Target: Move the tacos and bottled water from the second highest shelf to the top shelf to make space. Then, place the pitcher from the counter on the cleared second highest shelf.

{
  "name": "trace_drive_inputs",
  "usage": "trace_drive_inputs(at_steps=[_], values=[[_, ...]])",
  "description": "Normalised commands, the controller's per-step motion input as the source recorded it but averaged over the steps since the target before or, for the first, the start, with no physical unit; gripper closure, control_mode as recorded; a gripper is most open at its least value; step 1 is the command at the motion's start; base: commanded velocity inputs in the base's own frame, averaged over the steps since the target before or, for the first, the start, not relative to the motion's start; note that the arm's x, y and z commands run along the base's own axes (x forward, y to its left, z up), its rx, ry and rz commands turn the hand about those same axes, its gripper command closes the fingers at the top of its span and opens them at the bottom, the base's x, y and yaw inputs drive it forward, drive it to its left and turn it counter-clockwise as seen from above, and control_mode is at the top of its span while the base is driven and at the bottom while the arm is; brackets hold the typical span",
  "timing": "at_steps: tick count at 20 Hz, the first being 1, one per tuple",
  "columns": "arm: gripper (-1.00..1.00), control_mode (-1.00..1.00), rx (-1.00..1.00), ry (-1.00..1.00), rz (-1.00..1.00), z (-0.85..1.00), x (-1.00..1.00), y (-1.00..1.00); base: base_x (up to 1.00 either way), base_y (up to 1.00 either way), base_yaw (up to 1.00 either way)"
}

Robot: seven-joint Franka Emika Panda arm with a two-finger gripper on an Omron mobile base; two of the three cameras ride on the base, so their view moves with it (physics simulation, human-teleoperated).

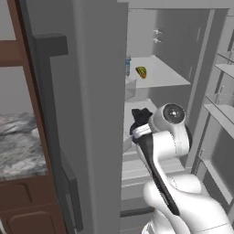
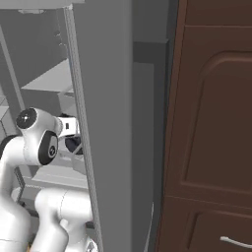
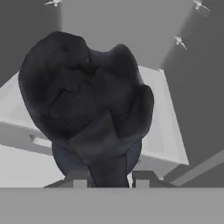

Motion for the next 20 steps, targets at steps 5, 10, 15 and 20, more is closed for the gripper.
trace_drive_inputs(at_steps=[5,10,15,20], values=[[1.00,-1.00,0.06,0.08,-0.12,-0.16,0.42,0.00,0.00,0.00,0.00],[1.00,-1.00,0.09,0.22,-0.12,0.00,0.44,0.01,0.00,0.00,0.00],[1.00,-1.00,0.12,0.14,-0.09,-0.02,0.64,-0.01,0.00,0.00,0.00],[1.00,-1.00,0.04,-0.03,-0.02,-0.33,0.63,-0.06,0.00,0.00,0.00]])
